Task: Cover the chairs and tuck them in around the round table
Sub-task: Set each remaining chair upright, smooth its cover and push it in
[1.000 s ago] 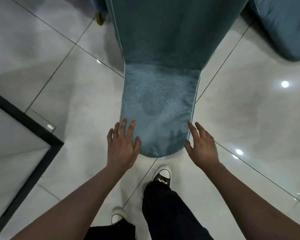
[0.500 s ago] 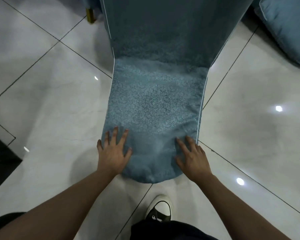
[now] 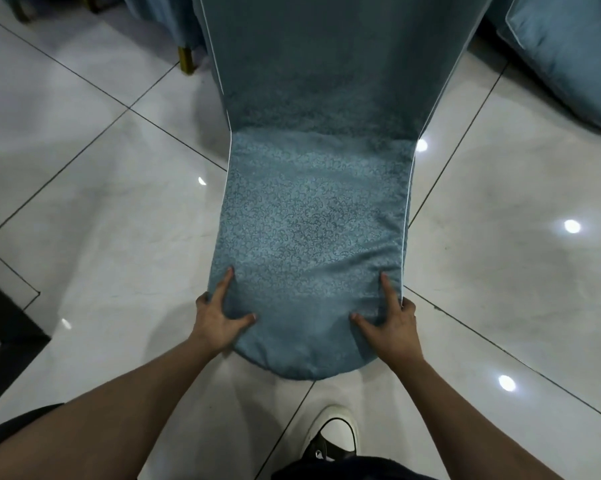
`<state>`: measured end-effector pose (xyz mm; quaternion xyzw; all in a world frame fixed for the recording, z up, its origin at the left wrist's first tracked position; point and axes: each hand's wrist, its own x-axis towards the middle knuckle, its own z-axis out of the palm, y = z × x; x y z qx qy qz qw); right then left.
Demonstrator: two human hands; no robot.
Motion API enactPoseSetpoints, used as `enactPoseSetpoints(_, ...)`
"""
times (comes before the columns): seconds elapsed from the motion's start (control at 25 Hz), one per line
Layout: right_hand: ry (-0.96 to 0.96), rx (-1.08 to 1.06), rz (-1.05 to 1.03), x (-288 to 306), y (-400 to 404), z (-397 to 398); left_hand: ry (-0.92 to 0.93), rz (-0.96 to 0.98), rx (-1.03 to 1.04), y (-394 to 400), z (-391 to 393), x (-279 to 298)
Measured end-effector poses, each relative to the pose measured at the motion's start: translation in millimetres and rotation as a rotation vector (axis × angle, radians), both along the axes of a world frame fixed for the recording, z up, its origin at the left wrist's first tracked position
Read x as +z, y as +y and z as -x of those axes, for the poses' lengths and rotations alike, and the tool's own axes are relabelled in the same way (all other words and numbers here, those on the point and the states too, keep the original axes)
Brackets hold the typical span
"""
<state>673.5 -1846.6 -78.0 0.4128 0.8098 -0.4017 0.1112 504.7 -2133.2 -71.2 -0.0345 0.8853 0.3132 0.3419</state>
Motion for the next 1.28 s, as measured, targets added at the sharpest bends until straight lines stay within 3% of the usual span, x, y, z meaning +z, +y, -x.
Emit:
enactPoseSetpoints(0.24, 0.066, -0.094, 0.108, -0.2, 6.5, 1.1, -0.008, -0.057, 0.168, -9.7, -1.0, 3.7)
enactPoseSetpoints(0.56, 0.132, -0.022, 0.078, 37.5, -17.7, -3.9, 0.037, -0.12, 0.153, -40.8, 1.2, 45.5)
enactPoseSetpoints(0.72, 0.134, -0.048, -0.009, 84.7, -9.1, -10.9, 0.087, -0.201, 0.128, -37.0, -17.7, 91.7)
enactPoseSetpoints(1.28, -0.091, -0.075, 0.005, 312.7, -33.1, -41.8, 0.068, 0.028, 0.209, -31.5, -59.3, 322.1)
